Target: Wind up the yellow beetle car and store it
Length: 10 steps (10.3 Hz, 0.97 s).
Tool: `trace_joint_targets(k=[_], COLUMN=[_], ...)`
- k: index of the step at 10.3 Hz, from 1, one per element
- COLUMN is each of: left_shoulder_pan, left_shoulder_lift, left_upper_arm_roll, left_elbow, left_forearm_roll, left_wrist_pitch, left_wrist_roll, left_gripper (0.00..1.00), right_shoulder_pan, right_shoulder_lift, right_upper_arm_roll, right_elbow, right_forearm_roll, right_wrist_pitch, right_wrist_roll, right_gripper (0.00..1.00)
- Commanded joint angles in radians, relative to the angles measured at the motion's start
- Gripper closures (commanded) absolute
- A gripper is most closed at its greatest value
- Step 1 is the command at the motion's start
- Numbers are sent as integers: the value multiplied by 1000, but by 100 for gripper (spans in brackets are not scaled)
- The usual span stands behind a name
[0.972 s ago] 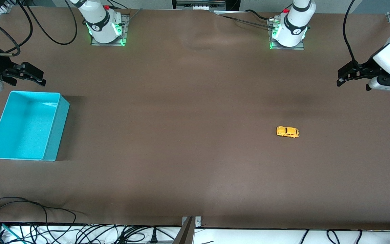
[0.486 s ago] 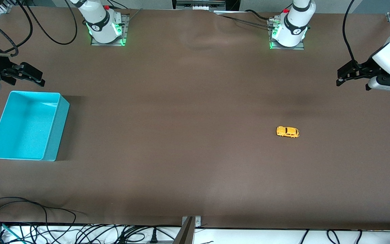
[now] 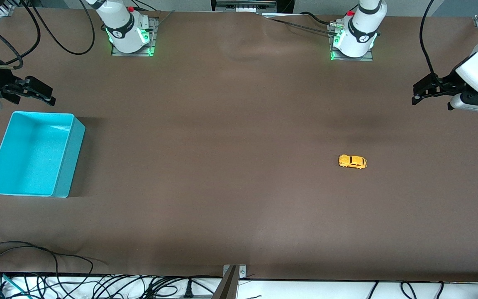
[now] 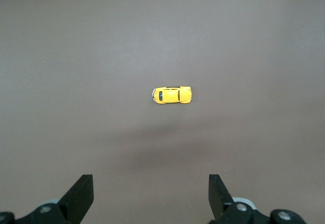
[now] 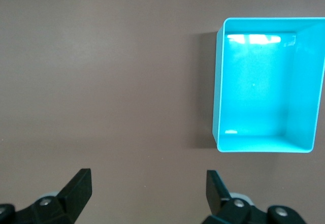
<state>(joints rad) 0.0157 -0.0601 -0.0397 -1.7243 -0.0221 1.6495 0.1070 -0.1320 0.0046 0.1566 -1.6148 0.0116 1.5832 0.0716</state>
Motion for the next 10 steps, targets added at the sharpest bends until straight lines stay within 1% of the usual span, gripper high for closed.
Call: trace_joint_targets(k=[1, 10], left_shoulder_pan=[15, 15], left_shoulder_lift=[-3, -3], left_upper_arm_roll=[-9, -11], left_elbow=[0, -6], left_forearm_roll=[21, 21], left_wrist_pitch=[-13, -13], left_wrist_roll=[20, 19], left_gripper=[0, 0], right_shoulder_pan=[-6, -9], right_shoulder_lift=[5, 15], right_upper_arm_roll=[3, 1], right_elbow=[21, 21], right_forearm_roll=[-15, -13], right_wrist_pitch=[-29, -22], right_wrist_roll=[13, 1], right_gripper=[0, 0])
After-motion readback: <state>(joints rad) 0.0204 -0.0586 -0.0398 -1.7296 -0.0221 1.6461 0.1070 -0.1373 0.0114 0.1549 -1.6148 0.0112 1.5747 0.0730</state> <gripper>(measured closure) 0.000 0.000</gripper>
